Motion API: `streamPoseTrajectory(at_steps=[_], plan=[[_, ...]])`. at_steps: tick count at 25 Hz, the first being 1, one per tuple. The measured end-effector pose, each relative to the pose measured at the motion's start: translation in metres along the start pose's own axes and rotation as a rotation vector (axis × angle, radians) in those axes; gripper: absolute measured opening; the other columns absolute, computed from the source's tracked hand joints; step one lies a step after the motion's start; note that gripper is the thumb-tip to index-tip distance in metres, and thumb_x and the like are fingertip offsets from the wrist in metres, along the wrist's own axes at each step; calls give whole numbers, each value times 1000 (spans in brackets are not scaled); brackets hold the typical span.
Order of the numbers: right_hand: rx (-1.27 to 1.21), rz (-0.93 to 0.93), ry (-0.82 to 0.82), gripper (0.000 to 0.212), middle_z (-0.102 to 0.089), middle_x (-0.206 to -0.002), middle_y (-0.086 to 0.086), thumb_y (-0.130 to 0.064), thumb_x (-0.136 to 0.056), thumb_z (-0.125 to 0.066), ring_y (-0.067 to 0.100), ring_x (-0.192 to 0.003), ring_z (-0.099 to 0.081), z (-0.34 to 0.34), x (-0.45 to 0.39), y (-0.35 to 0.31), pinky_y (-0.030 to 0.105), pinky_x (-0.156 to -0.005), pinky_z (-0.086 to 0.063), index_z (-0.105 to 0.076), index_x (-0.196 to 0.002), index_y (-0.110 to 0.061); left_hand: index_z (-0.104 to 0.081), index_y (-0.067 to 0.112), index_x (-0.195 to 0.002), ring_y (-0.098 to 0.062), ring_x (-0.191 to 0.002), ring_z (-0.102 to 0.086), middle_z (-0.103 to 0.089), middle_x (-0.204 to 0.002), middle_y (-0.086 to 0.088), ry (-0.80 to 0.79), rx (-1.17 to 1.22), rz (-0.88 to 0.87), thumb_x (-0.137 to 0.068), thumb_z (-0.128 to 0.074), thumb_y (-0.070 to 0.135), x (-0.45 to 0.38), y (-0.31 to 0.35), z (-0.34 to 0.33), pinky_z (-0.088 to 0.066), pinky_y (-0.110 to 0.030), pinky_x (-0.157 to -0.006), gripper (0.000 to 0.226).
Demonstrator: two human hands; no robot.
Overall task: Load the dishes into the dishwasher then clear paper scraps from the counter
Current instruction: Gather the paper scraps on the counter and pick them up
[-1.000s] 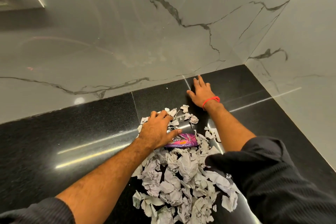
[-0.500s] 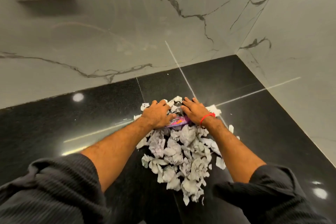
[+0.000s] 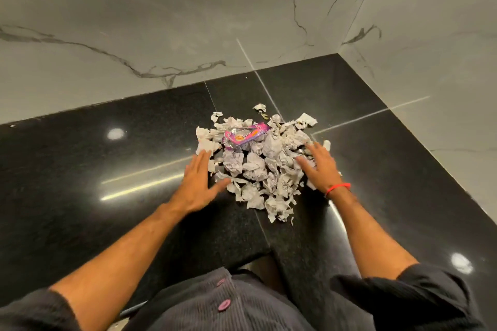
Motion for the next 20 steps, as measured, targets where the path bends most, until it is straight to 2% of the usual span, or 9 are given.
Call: streamPoseTrajectory(at_steps=[3,6,8,10,11,13,15,18,20], plan=[[-139,57,-27,64,-16,-162,6,-63,-96,-35,20,-150,-9,-39,28,-40,54,-122,-5,-27,-151,-31,18,20,-157,-20,-149,29,28,-162,3,-45,-65,14,-76,-39,91,22,20,-36,18,-47,-120,123],[-368,66,35,71,-24,-161,5,-67,-92,-39,18,-150,-13,-47,40,-60,53,-120,-17,-32,-150,-27,26,22,-154,-14,-147,32,33,-161,4,-50,13,45,-69,-47,93,25,23,-38,20,-48,-120,133],[-345,93,144,79,-27,-159,4,-72,-85,-43,18,-149,-17,-28,48,-54,52,-119,-21,-33,-150,-27,27,23,-154,-9,-146,33,36,-160,6,-41,70,25,-67,-53,92,26,20,-34,18,-47,-122,137],[-153,99,192,93,-25,-159,2,-81,-76,-48,21,-145,-20,-6,63,-38,52,-118,-22,-26,-151,-33,27,26,-154,-10,-147,33,39,-158,8,-26,81,-17,-62,-55,94,31,20,-33,17,-48,-122,140],[-50,66,157,104,-21,-158,2,-86,-68,-52,25,-142,-20,2,72,-27,52,-117,-22,-19,-153,-36,27,28,-154,-12,-147,34,40,-158,8,-29,42,-40,-60,-55,95,36,22,-33,17,-51,-122,142],[78,-14,-27,130,-10,-159,2,-90,-54,-60,32,-141,-17,6,87,-10,55,-114,-22,0,-155,-34,30,31,-152,-17,-145,37,43,-156,7,-63,-97,-89,-57,-54,98,45,29,-38,17,-59,-118,143],[189,1,-198,144,-1,-159,4,-89,-48,-63,36,-142,-14,-5,91,-4,54,-115,-21,14,-154,-30,31,35,-151,-20,-144,40,46,-154,6,-110,-172,-108,-57,-52,99,52,41,-47,22,-67,-112,141],[273,135,-277,146,1,-157,1,-89,-49,-65,35,-139,-20,-28,79,-23,51,-115,-29,17,-153,-27,31,38,-150,-23,-141,44,49,-152,4,-114,-182,-68,-69,-41,96,53,58,-61,27,-67,-106,122],[253,186,-312,134,0,-155,2,-73,-61,-73,36,-135,-25,-45,70,-44,51,-111,-36,10,-154,-24,28,44,-150,-24,-143,42,48,-153,5,-80,-184,-47,-81,-32,88,51,57,-62,23,-67,-110,102]])
Point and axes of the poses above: each hand's wrist, its own x-axis away from the middle knuckle, its own z-axis out of the back of the hand, y = z × x, the point moved 4 cm from there along -x, towards the middle knuckle
